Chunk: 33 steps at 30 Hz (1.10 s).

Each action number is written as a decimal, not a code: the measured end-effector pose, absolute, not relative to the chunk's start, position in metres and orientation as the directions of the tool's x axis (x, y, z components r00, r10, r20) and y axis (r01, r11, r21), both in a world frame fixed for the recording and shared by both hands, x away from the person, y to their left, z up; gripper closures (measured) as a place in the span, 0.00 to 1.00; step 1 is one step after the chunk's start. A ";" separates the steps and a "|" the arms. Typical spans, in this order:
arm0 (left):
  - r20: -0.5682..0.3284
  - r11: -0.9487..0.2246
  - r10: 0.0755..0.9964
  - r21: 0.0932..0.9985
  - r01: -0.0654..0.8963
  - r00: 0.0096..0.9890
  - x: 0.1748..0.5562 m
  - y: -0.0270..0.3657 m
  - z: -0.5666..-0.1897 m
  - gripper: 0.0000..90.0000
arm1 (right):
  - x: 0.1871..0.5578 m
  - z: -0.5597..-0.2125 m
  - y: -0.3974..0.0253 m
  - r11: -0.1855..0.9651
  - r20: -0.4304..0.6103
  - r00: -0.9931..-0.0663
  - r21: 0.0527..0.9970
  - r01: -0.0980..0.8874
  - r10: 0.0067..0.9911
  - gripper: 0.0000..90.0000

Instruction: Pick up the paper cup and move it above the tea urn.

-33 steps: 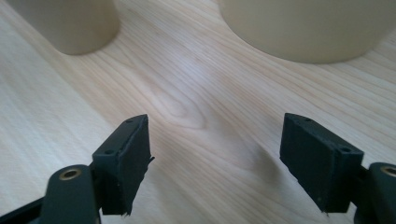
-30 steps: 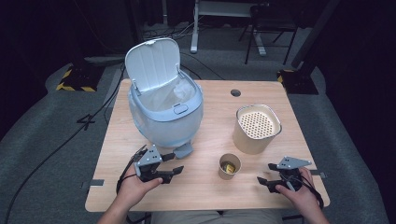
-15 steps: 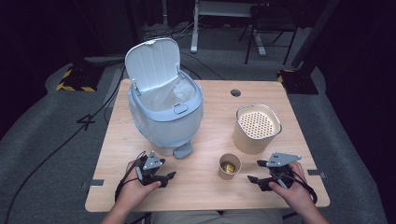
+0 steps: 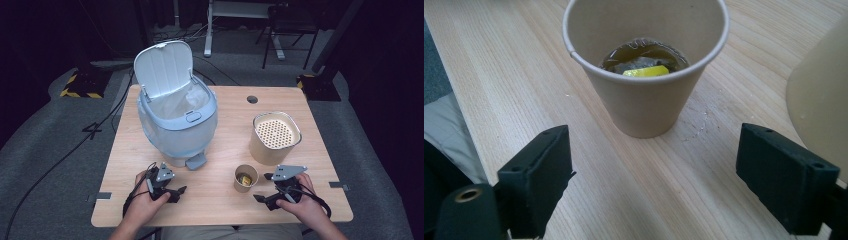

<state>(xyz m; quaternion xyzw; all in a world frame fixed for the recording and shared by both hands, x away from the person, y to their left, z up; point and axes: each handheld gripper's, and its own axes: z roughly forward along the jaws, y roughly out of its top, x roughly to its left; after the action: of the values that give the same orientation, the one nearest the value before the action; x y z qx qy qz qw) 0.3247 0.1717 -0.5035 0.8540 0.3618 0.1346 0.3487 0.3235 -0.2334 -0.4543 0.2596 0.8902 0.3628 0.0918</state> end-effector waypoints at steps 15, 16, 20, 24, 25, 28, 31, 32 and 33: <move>-0.016 -0.506 0.705 0.689 0.519 0.709 0.325 0.171 -0.504 0.17 | 0.337 -0.471 -0.200 0.529 0.060 -0.824 0.740 0.416 0.563 0.19; -0.016 -0.507 0.705 0.689 0.519 0.709 0.325 0.171 -0.504 0.17 | 0.338 -0.473 -0.198 0.524 0.057 -0.823 0.745 0.412 0.565 0.19; -0.016 -0.506 0.705 0.689 0.519 0.709 0.325 0.171 -0.504 0.17 | 0.340 -0.481 -0.190 0.508 0.048 -0.811 0.757 0.409 0.583 0.21; -0.016 -0.507 0.705 0.689 0.519 0.709 0.325 0.171 -0.504 0.17 | 0.340 -0.487 -0.186 0.468 0.051 -0.803 0.790 0.396 0.594 0.26; -0.016 -0.507 0.705 0.689 0.519 0.709 0.325 0.171 -0.504 0.17 | 0.339 -0.488 -0.186 0.460 0.050 -0.800 0.796 0.394 0.598 0.27; -0.016 -0.506 0.705 0.689 0.519 0.709 0.325 0.171 -0.504 0.17 | 0.338 -0.491 -0.187 0.429 0.048 -0.792 0.819 0.380 0.609 0.30; -0.016 -0.507 0.705 0.689 0.519 0.709 0.326 0.171 -0.504 0.17 | 0.337 -0.493 -0.189 0.401 0.065 -0.786 0.833 0.382 0.615 0.30; -0.016 -0.507 0.704 0.688 0.519 0.710 0.325 0.171 -0.504 0.17 | 0.336 -0.494 -0.190 0.399 0.064 -0.786 0.835 0.379 0.615 0.31; -0.016 -0.507 0.705 0.688 0.519 0.709 0.325 0.171 -0.504 0.17 | 0.336 -0.494 -0.190 0.396 0.062 -0.787 0.838 0.375 0.614 0.31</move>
<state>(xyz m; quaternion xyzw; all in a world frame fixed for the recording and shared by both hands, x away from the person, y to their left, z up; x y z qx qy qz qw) 0.3255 0.1706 -0.5037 0.8575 0.3566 0.1344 0.3455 0.3364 -0.1897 -0.4941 0.2996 0.8253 0.4608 0.1297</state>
